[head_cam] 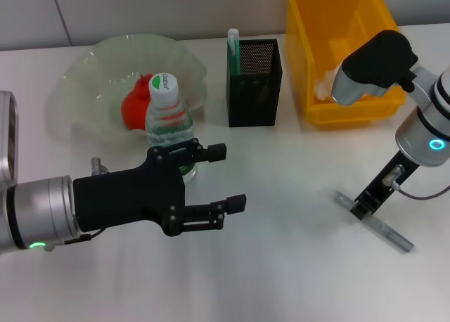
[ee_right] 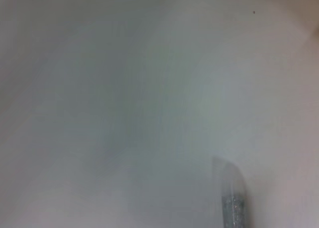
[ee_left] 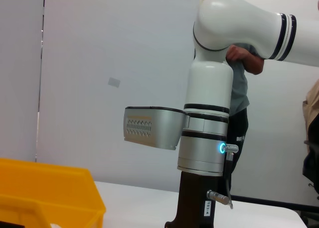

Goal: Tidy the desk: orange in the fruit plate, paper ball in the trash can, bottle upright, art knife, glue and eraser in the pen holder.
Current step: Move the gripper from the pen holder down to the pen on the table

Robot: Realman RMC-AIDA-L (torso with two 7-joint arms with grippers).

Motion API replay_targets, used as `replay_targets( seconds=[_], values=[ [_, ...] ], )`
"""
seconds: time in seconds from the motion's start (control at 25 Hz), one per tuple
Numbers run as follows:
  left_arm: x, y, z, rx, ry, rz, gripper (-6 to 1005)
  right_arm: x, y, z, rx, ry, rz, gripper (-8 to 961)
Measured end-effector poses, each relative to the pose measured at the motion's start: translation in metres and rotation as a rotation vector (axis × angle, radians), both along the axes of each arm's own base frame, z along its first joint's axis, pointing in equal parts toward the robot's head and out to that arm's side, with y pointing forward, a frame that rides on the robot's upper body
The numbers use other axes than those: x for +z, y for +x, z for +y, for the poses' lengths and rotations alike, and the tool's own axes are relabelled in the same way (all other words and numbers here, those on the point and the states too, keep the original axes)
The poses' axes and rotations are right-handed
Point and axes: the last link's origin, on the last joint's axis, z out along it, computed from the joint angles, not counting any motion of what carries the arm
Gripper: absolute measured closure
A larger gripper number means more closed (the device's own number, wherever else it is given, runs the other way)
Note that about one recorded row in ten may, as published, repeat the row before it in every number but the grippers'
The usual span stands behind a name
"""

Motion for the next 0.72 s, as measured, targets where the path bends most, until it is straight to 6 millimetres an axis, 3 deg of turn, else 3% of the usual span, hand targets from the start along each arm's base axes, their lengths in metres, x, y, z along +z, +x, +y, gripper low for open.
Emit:
replay_targets(
  seconds=[0.12, 0.72],
  values=[
    [0.0, 0.0005, 0.0004, -0.002, 0.0, 0.0, 187, 0.0001, 0.0002, 0.0, 0.0, -0.001, -0.001, 824],
    [-0.0001, 0.0014, 0.0016, -0.003, 0.002, 0.002, 187, -0.0005, -0.003, 0.0017, 0.02, -0.014, -0.038, 847]
  ],
)
